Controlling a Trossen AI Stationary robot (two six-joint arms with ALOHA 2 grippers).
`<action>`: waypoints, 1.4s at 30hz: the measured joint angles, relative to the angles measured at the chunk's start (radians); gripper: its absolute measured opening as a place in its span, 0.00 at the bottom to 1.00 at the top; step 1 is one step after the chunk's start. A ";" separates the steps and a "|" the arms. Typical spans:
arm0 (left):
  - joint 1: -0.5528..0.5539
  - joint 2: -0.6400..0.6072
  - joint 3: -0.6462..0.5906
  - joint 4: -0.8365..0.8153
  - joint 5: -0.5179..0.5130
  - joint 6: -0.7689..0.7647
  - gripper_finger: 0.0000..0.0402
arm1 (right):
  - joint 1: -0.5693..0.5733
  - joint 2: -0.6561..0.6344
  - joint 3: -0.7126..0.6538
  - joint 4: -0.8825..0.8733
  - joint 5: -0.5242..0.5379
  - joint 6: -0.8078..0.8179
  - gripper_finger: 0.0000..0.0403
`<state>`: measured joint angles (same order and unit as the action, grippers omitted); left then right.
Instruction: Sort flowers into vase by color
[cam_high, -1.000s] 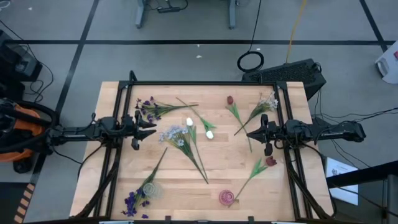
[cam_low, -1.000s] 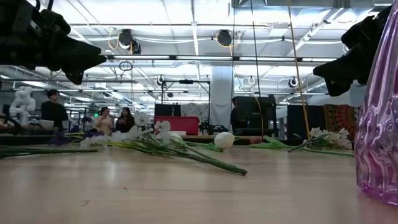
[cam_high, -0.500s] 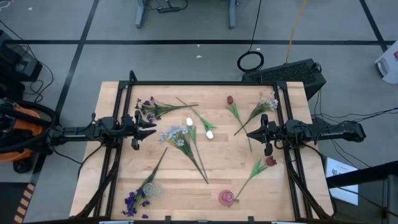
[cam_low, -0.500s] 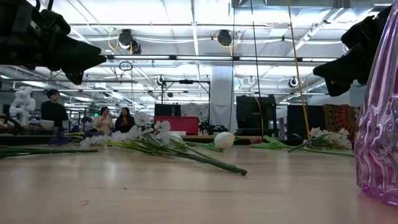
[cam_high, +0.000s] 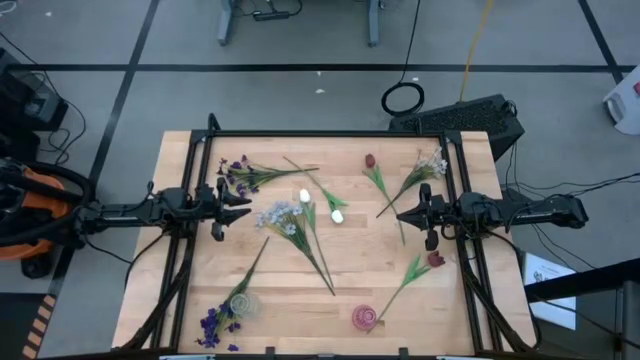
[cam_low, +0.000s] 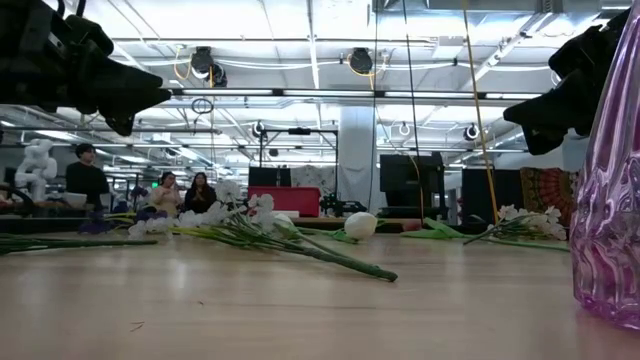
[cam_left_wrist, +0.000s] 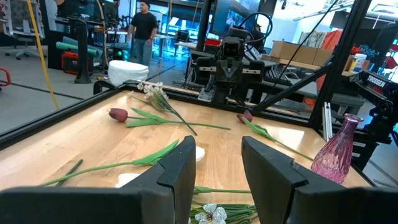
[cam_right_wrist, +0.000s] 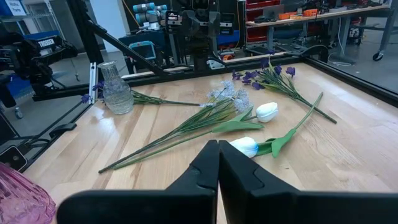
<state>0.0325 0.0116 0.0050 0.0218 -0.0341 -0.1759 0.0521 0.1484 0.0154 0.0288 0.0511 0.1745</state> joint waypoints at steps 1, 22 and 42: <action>0.000 0.000 0.000 0.000 0.000 0.000 0.34 | 0.000 0.000 0.000 0.000 0.000 0.000 0.00; 0.000 0.000 0.000 0.016 -0.012 0.000 0.34 | 0.000 0.000 0.000 0.000 0.000 0.000 0.00; -0.113 0.528 0.542 -0.319 -0.414 0.105 0.34 | 0.000 0.000 0.000 0.000 0.000 0.000 0.00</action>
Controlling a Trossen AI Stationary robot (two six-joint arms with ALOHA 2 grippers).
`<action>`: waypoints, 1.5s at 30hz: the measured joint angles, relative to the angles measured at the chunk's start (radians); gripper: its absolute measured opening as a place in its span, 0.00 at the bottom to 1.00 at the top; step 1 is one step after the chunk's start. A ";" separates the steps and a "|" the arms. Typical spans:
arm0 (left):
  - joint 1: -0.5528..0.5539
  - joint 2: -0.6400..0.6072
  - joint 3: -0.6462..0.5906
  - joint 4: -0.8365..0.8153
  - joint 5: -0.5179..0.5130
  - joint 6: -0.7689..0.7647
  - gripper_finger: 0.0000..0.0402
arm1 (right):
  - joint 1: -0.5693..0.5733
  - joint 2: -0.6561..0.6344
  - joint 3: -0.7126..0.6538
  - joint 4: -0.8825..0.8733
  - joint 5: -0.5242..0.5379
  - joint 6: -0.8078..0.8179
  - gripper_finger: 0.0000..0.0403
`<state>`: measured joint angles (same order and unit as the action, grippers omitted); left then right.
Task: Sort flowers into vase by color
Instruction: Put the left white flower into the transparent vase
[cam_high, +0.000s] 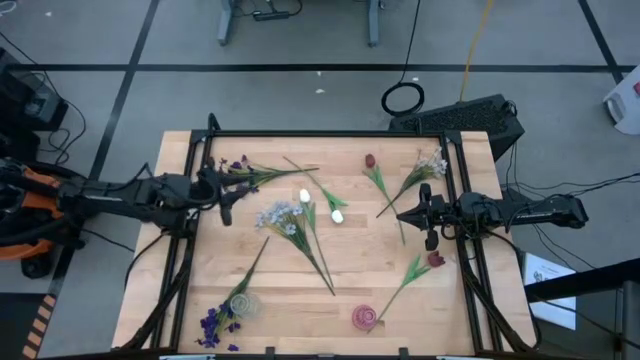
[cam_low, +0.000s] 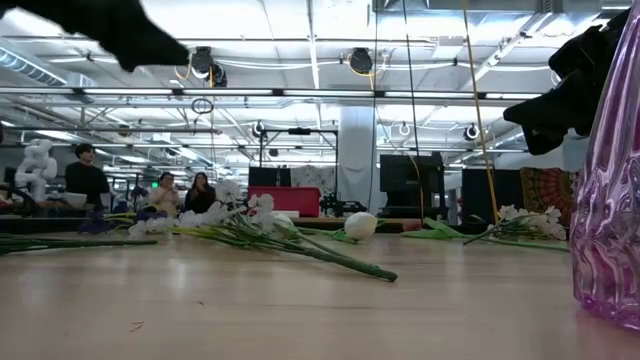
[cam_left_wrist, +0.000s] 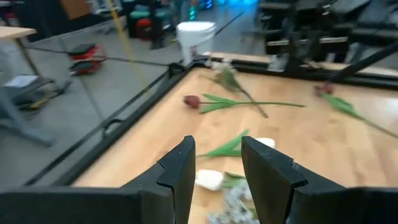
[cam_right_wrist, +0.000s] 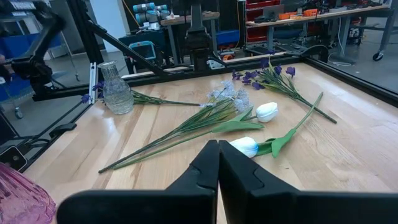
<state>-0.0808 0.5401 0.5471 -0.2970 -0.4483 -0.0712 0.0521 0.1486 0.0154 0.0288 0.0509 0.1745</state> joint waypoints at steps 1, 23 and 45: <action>-0.002 0.047 0.039 -0.015 -0.019 -0.002 0.34 | 0.000 0.000 0.000 0.000 0.000 0.000 0.00; -0.013 0.860 0.727 -0.690 0.099 -1.158 0.34 | 0.000 0.000 0.000 -0.002 0.000 0.000 0.00; -0.020 1.320 0.727 -0.477 0.453 -1.483 0.34 | 0.000 0.000 0.000 -0.003 0.000 0.000 0.00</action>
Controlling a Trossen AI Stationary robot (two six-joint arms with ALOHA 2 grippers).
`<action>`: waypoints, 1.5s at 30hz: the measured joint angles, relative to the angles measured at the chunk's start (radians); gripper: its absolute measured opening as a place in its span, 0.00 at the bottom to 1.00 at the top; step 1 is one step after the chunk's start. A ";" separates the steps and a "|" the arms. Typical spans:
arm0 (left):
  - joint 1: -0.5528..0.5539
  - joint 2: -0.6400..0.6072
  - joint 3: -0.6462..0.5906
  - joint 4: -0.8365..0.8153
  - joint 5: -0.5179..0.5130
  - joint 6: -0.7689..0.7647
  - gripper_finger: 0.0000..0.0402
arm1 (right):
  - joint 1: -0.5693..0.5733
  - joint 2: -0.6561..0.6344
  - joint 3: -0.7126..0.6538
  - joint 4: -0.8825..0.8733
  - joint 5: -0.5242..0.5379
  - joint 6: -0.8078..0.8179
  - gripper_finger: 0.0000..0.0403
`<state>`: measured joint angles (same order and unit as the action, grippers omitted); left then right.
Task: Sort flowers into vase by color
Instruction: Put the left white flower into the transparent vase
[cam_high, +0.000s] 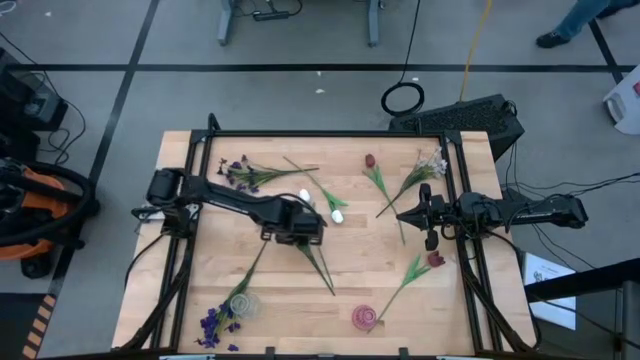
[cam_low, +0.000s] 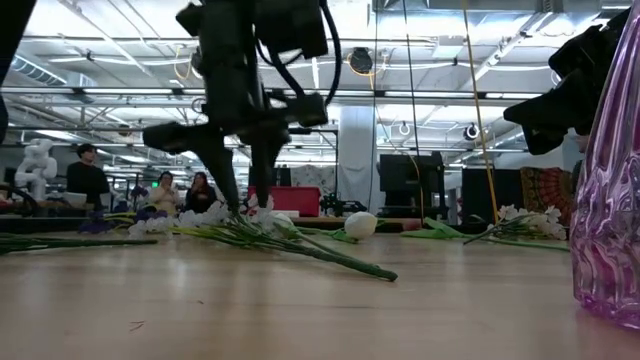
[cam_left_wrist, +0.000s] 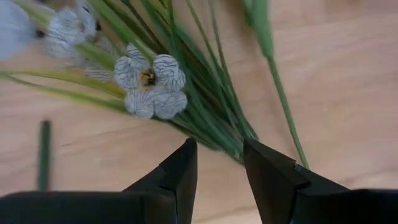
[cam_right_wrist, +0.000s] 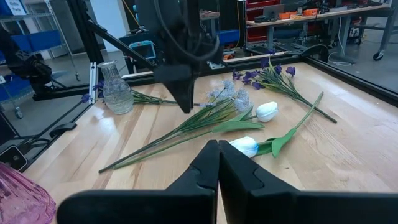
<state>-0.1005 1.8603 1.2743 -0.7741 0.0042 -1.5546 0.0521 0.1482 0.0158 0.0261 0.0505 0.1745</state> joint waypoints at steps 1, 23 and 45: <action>0.000 0.012 0.000 0.004 0.003 -0.012 0.34 | 0.000 0.000 0.000 0.000 0.000 0.000 0.00; 0.042 0.116 0.003 0.021 0.026 -0.029 0.12 | 0.000 0.000 0.000 0.000 0.000 0.000 0.00; -0.073 -0.475 -0.001 -0.155 -0.430 0.454 0.00 | 0.000 0.001 0.000 0.000 0.001 0.000 0.00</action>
<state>-0.1737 1.3857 1.2732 -0.9290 -0.4262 -1.1001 0.0521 0.1490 0.0158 0.0261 0.0513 0.1745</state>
